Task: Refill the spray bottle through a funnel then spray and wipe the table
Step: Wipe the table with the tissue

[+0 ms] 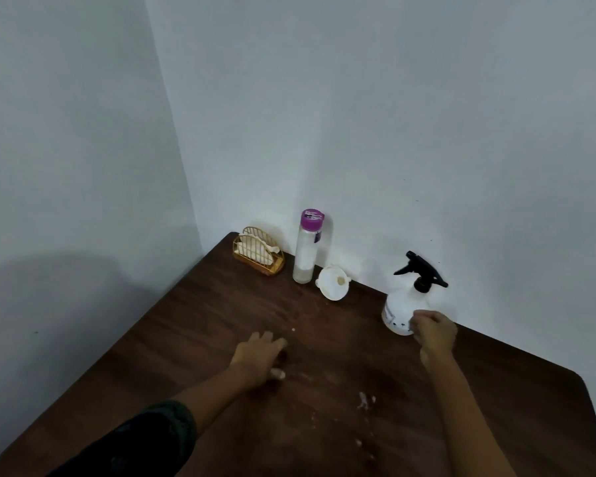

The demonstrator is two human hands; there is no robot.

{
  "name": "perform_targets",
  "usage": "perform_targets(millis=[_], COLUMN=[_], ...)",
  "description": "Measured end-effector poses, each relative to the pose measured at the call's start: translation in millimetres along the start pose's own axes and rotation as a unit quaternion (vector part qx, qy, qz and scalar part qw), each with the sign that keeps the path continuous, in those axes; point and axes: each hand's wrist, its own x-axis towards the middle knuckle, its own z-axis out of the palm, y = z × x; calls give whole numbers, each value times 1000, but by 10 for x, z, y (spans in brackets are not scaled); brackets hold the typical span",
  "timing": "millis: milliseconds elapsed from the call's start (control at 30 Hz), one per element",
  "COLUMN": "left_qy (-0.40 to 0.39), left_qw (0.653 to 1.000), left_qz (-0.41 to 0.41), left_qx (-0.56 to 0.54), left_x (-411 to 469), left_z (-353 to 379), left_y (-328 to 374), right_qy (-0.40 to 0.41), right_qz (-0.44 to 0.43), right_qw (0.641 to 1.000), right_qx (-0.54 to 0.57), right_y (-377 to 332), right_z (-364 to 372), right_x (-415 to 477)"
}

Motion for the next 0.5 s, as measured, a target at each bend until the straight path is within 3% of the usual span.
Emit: perform_targets(millis=[167,267,367,500], left_qy=[41,42,22,-25], left_qw=[998,997,996,999], left_qz=[-43,-48,-51,-41], left_qx=[-28,-49,-64,2], left_x=[193,342,525,690], left_z=[-421,-575,-657,-640], left_y=[-727,-1144,-1483,-1697], right_qy=[-197,-266,-296,-257], right_qz=[-26,-74,-135,-200], right_qw=[970,940,917,896], right_qx=[-138,-200,-230,-300], right_y=[-140,-250,-335,-412], right_z=[786,1450,2125,2799], right_x=[-637,-802,-854,-743])
